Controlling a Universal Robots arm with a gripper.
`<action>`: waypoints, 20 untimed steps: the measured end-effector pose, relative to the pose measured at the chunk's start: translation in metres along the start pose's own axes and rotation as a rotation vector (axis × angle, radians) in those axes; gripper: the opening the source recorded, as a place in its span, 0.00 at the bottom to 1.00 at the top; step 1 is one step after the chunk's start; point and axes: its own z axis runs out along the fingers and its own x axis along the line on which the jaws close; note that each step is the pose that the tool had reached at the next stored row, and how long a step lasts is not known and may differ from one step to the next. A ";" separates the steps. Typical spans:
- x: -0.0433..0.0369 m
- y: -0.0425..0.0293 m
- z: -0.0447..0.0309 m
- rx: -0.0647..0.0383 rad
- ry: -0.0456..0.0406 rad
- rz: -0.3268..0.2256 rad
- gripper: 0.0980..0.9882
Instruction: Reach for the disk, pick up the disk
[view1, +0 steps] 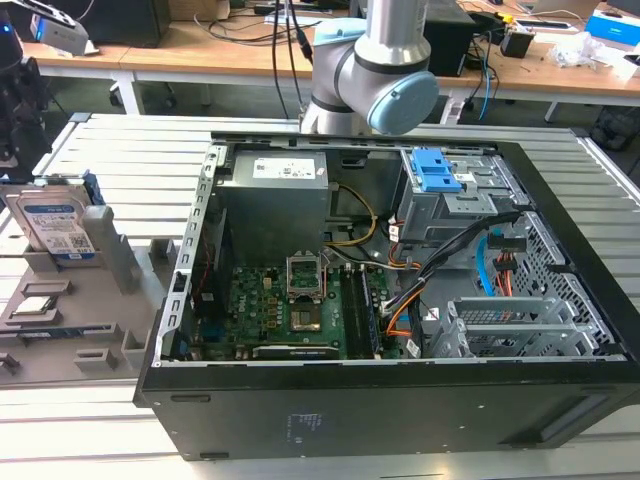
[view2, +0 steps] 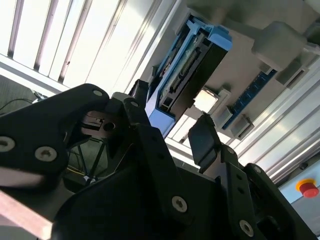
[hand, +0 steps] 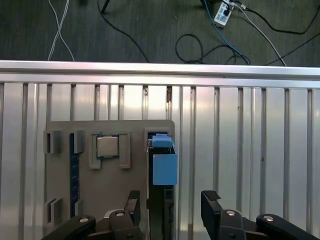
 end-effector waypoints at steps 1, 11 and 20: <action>-0.0001 -0.0001 0.0016 0.000 -0.0001 0.000 0.56; -0.0004 0.0099 0.0152 0.000 0.0000 0.000 0.56; -0.0006 0.0133 0.0239 0.000 0.0000 0.000 0.56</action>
